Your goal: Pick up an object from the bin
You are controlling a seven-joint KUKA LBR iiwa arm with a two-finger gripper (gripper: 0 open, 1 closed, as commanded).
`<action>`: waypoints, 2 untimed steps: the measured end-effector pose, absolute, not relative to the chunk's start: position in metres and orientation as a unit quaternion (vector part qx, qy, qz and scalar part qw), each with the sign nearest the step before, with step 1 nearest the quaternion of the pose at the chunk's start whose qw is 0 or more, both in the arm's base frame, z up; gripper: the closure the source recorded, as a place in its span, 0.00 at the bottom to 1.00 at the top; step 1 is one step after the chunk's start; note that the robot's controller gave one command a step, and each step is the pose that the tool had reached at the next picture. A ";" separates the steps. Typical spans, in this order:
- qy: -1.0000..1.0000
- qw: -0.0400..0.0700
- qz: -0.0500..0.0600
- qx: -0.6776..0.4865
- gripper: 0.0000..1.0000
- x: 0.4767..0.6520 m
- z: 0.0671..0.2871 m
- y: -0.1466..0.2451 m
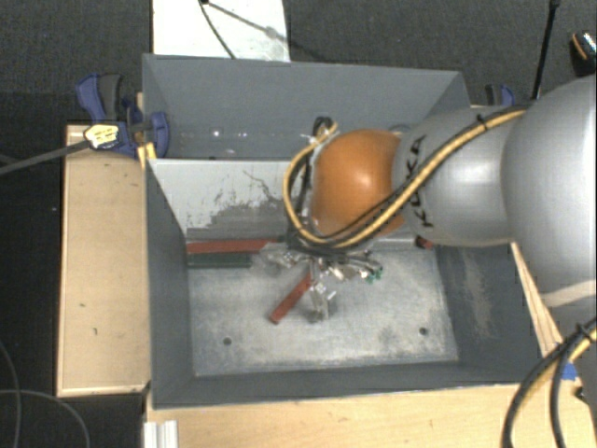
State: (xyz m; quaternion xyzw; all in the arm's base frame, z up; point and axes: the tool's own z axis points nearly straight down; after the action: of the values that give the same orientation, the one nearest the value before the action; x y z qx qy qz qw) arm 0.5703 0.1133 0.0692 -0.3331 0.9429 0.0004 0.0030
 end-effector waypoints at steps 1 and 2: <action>0.944 0.004 0.001 -0.331 0.00 0.571 0.070 0.114; 0.944 0.004 0.001 -0.330 1.00 0.571 0.070 0.114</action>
Offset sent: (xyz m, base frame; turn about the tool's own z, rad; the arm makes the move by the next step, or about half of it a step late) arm 0.0000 0.0000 0.0000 0.0000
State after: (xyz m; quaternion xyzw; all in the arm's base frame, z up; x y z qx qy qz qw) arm 0.5714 0.1137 0.0702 -0.3295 0.9441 0.0006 0.0040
